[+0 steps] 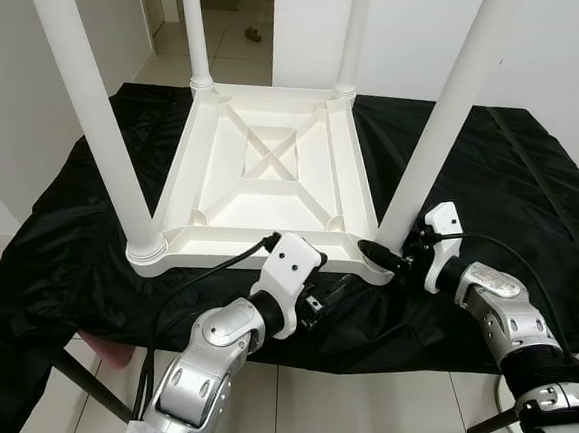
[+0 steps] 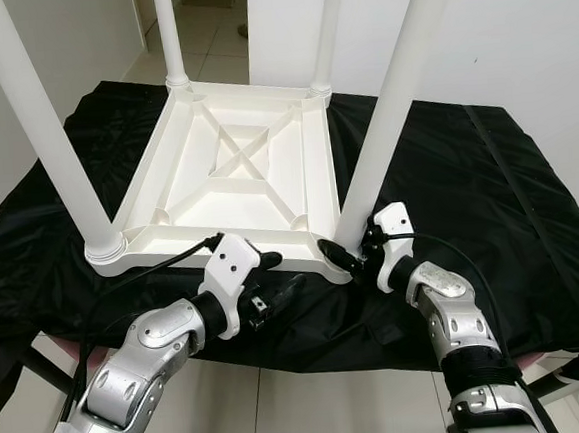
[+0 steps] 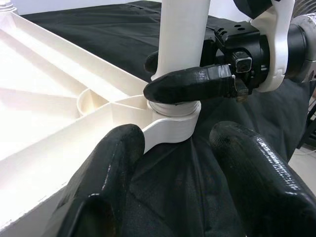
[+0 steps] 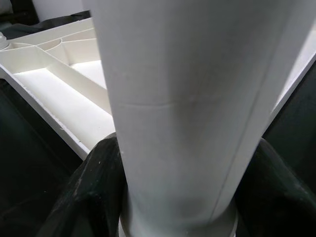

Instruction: Building children table

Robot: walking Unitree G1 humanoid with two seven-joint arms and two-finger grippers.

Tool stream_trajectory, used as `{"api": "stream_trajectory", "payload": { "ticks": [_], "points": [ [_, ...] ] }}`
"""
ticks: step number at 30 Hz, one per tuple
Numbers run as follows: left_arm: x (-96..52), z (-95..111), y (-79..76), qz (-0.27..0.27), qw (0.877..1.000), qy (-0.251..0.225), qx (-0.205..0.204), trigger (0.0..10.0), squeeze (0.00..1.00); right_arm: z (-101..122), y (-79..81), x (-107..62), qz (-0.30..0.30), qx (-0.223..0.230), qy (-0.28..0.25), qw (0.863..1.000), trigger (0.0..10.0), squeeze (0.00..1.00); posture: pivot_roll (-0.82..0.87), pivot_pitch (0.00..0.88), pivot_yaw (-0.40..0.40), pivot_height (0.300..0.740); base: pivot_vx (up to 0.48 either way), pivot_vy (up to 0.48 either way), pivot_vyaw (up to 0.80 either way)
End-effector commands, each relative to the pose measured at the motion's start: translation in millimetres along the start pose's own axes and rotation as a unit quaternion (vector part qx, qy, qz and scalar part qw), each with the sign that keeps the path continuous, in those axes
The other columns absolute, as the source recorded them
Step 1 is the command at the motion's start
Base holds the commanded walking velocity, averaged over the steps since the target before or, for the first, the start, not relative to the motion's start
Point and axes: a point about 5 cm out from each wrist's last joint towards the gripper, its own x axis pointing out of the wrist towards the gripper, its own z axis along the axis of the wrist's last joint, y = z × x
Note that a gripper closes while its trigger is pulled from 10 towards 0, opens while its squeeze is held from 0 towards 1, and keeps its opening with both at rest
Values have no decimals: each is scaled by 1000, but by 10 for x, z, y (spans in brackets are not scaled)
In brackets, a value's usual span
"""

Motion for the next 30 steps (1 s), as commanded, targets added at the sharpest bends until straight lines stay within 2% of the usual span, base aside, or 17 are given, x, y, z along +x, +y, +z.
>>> {"api": "stream_trajectory", "payload": {
  "ticks": [1,4,5,6,7,9,12,13,14,17,18,19,24,25,26,27,30],
  "points": [
    [19,-10,-3,-6,1000,-1,-1,10000,0,-42,-21,-46,-1,-3,9,1000,0,0,33,0,-60,740,0,0,0],
    [29,-14,-15,-9,1000,-1,-1,10000,0,-62,7,-45,-8,-15,2,1000,0,0,28,0,-64,740,0,0,0],
    [32,-13,-18,-10,1000,-2,-1,10000,0,-67,19,-38,-18,-12,3,1000,4000,0,28,0,-64,740,0,0,0],
    [34,-12,-19,-10,1000,-2,0,10000,0,-70,27,-33,-25,-9,4,1000,4000,0,28,0,-64,740,0,0,0],
    [34,-13,-22,-10,1000,-2,0,10000,0,-74,33,-23,-42,-7,7,999,10000,0,28,0,-66,740,0,0,0],
    [34,-14,-24,-11,1000,-2,0,10000,0,-77,35,-16,-53,-6,8,999,10000,0,28,0,-66,740,0,0,0],
    [34,-15,-30,-12,1000,-2,-1,10000,0,-72,45,29,-118,-18,14,993,10000,0,26,0,-67,740,0,0,0],
    [34,-21,-33,-12,1000,-2,-1,10000,0,-94,97,63,-165,-9,27,986,10000,0,25,0,-70,740,0,0,0],
    [34,-21,-33,-12,1000,-2,-1,10000,0,-94,97,63,-165,-9,27,986,10000,0,25,0,-70,740,0,0,0],
    [42,-28,-37,-14,1000,-1,0,10000,0,-181,148,99,-226,52,49,972,10000,0,20,0,-68,740,0,0,0],
    [49,-28,-42,-16,1000,-1,2,10000,0,-223,171,110,-264,67,55,961,10000,0,19,0,-67,740,0,0,0],
    [49,-28,-42,-16,1000,-1,2,10000,0,-223,171,110,-264,67,55,961,10000,0,19,0,-67,740,0,0,0],
    [67,-16,-39,-19,1000,-3,2,10000,0,-265,313,122,-414,113,30,903,10000,0,21,0,-67,740,0,0,0],
    [67,-16,-39,-19,1000,-3,2,10000,0,-265,313,122,-414,113,30,903,10000,0,21,0,-67,740,0,0,0],
    [70,-18,-33,-19,1000,-2,3,10000,0,-287,460,175,-427,141,39,892,10000,0,22,0,-69,740,0,0,0],
    [72,-18,-33,-21,1000,-2,5,10000,0,-263,591,247,-413,148,40,898,10000,0,23,0,-71,740,0,0,0],
    [72,-15,-34,-22,1000,-3,6,10000,0,-219,650,291,-393,144,33,908,10000,0,21,0,-70,740,0,0,0]
  ]
}}
